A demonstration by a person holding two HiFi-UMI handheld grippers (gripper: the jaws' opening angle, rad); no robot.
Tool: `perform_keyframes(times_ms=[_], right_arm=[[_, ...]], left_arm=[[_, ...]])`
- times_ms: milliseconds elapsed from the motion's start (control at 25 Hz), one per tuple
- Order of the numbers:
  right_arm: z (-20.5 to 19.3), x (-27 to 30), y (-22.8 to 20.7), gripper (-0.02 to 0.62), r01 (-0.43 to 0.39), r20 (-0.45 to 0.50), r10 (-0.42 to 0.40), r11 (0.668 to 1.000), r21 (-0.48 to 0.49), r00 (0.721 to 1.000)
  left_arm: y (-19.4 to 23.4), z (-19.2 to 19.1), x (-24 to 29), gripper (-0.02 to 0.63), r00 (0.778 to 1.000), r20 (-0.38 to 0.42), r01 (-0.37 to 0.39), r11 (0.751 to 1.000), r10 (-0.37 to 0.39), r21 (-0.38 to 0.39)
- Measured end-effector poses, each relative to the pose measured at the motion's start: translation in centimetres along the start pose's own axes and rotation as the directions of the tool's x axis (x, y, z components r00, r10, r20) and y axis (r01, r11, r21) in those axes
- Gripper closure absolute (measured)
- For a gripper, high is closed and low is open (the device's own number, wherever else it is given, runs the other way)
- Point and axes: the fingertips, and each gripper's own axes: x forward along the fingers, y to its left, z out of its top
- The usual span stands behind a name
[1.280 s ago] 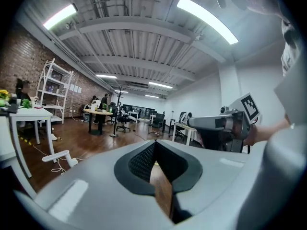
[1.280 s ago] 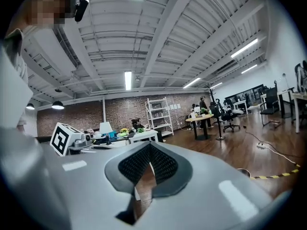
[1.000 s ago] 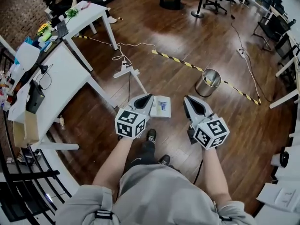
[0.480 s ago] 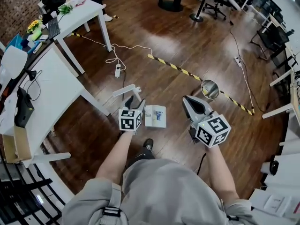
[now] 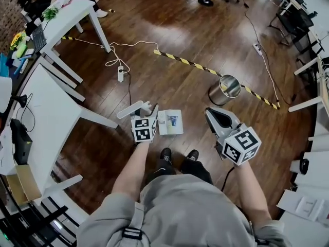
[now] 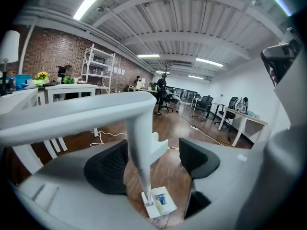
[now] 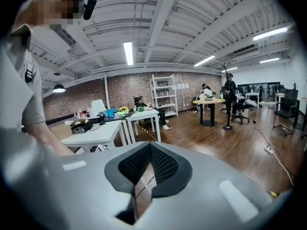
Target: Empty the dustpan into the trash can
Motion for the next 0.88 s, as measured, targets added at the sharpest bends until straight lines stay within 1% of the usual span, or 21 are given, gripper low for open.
perform_keyframes(times_ms=[120,200,240,280,320,520,600,720,880], right_arm=[[-0.8,0.1,-1.3,0.595,0.017,-0.023,-0.017,0.999,0.029,1.0],[-1.0,0.1,-2.1,0.595,0.024,-0.033,-0.023,0.999,0.03,0.999],[-1.0,0.0,-2.5,0.595,0.029,-0.037,-0.028,0.999,0.03,0.999],[-1.0,-0.1,-2.7,0.595,0.034,-0.038,-0.033,0.999,0.031,0.999],[-1.0,-0.3,-3.0,0.595,0.042,-0.038,-0.041,0.999,0.033,0.998],[-0.8,-1.9,-4.8,0.595,0.088,-0.031,-0.086,0.995,0.044,0.996],[-1.1,-2.7,-5.3,0.595,0.107,-0.026,-0.106,0.993,0.054,0.994],[-1.4,-3.8,-6.2,0.595,0.133,-0.017,-0.132,0.989,0.069,0.991],[-1.4,-5.3,-7.3,0.595,0.168,0.006,-0.169,0.982,0.092,0.986]], left_arm=[[-0.6,0.9,1.4,0.292,0.999,0.038,0.005,1.0,-0.005,-0.004],[-0.8,1.6,2.6,0.301,0.999,0.045,0.005,1.0,-0.005,0.001],[-0.9,2.0,3.0,0.325,0.999,0.043,0.004,1.0,-0.004,0.011],[-0.9,2.2,3.3,0.4,0.999,0.039,0.002,1.0,-0.003,0.023],[-0.9,2.4,3.5,0.448,0.999,0.035,0.0,0.999,-0.001,0.034],[-1.4,3.2,4.1,0.449,0.999,0.034,-0.001,0.999,0.0,0.048],[-2.2,3.7,4.1,0.435,0.999,0.037,0.012,0.998,-0.015,0.064],[-4.5,5.0,4.6,0.433,0.997,0.044,0.054,0.992,-0.06,0.114],[-8.0,7.6,4.9,0.431,0.989,0.069,0.116,0.972,-0.133,0.207]])
